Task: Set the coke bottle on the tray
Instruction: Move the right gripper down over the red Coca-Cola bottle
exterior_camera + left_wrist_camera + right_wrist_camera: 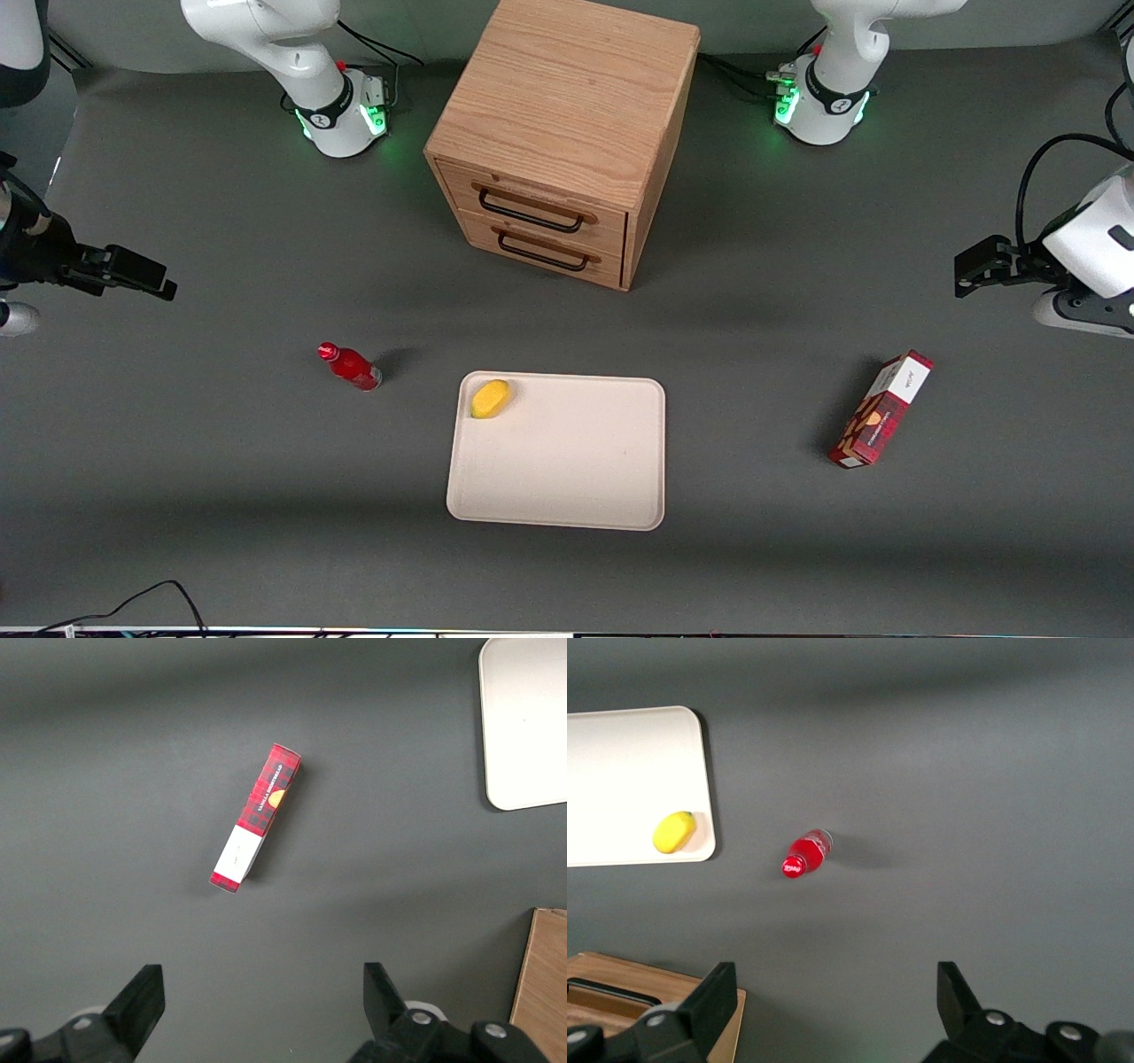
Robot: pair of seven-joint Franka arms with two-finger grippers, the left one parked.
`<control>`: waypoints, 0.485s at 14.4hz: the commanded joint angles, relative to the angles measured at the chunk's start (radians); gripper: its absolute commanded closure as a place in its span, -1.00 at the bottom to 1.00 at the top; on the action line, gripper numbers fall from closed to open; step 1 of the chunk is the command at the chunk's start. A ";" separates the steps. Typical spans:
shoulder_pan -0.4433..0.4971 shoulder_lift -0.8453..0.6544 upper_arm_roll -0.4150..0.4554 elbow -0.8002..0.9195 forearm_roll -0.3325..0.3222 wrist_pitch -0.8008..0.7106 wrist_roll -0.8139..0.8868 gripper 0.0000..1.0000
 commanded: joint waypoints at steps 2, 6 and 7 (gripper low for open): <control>-0.009 -0.007 0.009 0.005 0.022 -0.015 -0.025 -1.00; -0.003 0.057 0.030 -0.010 0.051 0.043 -0.019 -1.00; -0.003 0.062 0.042 -0.042 0.051 0.081 -0.019 -1.00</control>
